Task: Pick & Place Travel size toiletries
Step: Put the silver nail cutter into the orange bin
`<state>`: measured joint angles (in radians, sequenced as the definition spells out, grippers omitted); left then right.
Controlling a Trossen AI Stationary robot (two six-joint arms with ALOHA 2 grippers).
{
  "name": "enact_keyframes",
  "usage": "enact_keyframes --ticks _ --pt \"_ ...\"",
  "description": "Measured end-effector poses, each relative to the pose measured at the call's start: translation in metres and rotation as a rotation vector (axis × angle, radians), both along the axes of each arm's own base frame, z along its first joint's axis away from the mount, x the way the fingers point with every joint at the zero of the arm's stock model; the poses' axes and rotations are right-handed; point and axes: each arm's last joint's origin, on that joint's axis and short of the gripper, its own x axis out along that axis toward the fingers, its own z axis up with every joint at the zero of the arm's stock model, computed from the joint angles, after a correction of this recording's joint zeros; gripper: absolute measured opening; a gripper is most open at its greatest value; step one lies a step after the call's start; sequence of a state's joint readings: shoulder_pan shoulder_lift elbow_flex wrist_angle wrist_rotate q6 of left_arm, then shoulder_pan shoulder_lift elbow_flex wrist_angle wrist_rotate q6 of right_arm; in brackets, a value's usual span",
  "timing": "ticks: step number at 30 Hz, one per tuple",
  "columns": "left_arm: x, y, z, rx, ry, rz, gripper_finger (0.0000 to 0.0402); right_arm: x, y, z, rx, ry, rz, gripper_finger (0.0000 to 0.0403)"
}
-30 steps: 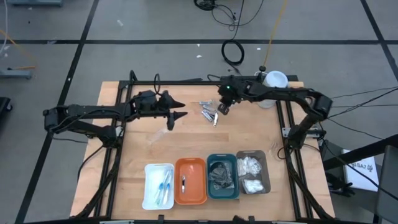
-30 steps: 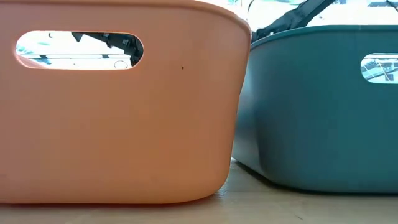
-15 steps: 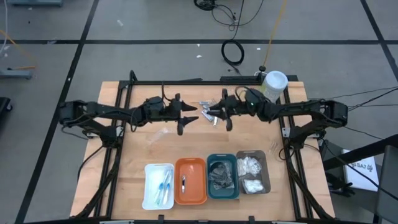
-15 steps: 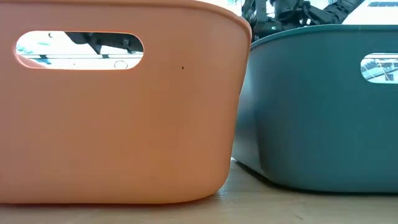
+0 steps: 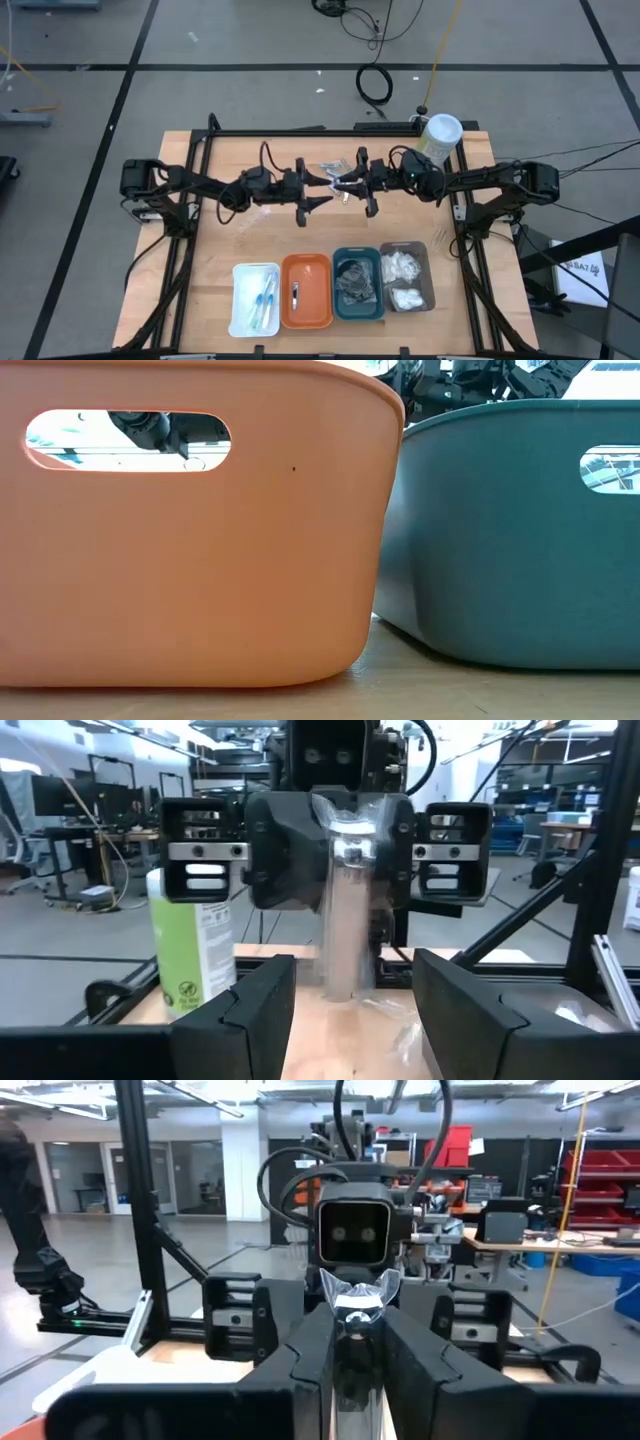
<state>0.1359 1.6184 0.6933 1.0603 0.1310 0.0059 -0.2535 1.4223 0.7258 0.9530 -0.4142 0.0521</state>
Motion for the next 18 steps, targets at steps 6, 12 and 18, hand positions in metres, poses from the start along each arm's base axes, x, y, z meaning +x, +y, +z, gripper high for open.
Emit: enact_keyframes --ticks 6,12,18 --pt "0.016 -0.005 0.009 0.016 -0.029 -0.019 0.0200 0.000 0.000 0.001 0.005 -0.004 0.006 0.0049" --pt "0.030 -0.005 0.011 0.022 -0.030 -0.022 0.0200 0.000 0.002 0.001 0.011 -0.006 0.012 0.0049" --pt "0.035 -0.004 0.009 0.019 -0.001 -0.022 0.0200 0.001 0.005 0.000 0.006 -0.002 0.024 0.0049"
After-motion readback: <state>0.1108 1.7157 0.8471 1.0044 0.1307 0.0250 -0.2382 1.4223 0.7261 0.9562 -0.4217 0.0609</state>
